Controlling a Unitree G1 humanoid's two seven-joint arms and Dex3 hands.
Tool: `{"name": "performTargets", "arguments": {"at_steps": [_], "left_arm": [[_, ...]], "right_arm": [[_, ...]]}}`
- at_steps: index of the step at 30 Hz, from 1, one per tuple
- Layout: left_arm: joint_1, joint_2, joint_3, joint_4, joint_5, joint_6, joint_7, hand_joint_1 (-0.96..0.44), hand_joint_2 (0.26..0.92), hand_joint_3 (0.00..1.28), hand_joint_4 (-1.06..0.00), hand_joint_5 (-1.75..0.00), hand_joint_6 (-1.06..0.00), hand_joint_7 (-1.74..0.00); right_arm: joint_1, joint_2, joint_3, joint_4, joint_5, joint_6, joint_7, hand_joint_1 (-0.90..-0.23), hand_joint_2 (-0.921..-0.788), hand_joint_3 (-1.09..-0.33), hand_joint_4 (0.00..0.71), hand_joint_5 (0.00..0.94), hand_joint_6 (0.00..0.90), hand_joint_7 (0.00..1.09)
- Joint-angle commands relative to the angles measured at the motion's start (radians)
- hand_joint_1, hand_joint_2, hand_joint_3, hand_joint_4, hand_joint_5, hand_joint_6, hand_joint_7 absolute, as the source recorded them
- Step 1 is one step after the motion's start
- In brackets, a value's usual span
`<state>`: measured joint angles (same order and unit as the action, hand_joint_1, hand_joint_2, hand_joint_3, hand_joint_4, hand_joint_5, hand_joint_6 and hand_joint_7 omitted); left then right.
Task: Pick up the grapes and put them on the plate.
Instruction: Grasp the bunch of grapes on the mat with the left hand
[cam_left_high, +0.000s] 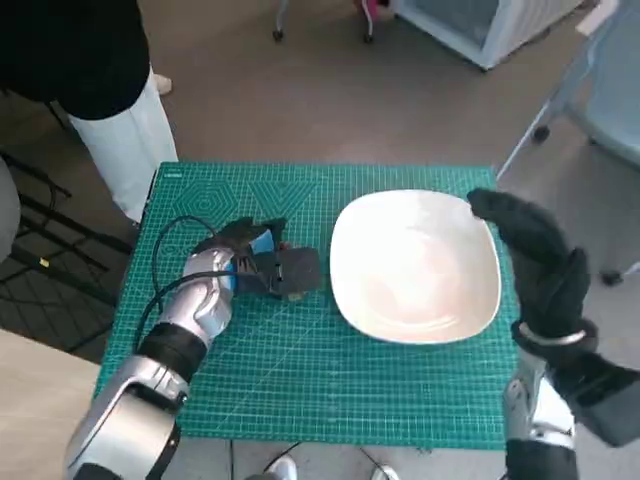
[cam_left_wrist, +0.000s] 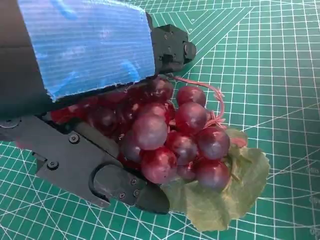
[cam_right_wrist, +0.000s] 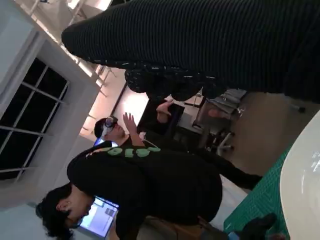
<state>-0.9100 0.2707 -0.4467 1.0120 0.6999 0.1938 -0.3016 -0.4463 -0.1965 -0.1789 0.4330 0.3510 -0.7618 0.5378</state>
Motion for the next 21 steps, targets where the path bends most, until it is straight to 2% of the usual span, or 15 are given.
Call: {"name": "performTargets", "arguments": {"at_steps": [1, 21], "left_arm": [[-0.004, -0.024, -0.016, 0.09, -0.021, -0.033, -0.005, -0.53, 0.717, 0.0, 0.0, 0.0, -0.09, 0.0], [-0.028, -0.043, -0.035, 0.183, -0.035, -0.065, 0.027, -0.51, 0.719, 0.0, 0.0, 0.0, -0.14, -0.02]], "right_arm": [[0.027, -0.005, -0.002, 0.001, 0.005, 0.016, 0.008, -0.563, -0.921, -0.686, 0.2, 0.002, -0.001, 0.37], [0.019, -0.008, -0.006, 0.003, 0.002, 0.027, 0.008, -0.564, -0.921, -0.691, 0.194, 0.0, -0.001, 0.36]]}}
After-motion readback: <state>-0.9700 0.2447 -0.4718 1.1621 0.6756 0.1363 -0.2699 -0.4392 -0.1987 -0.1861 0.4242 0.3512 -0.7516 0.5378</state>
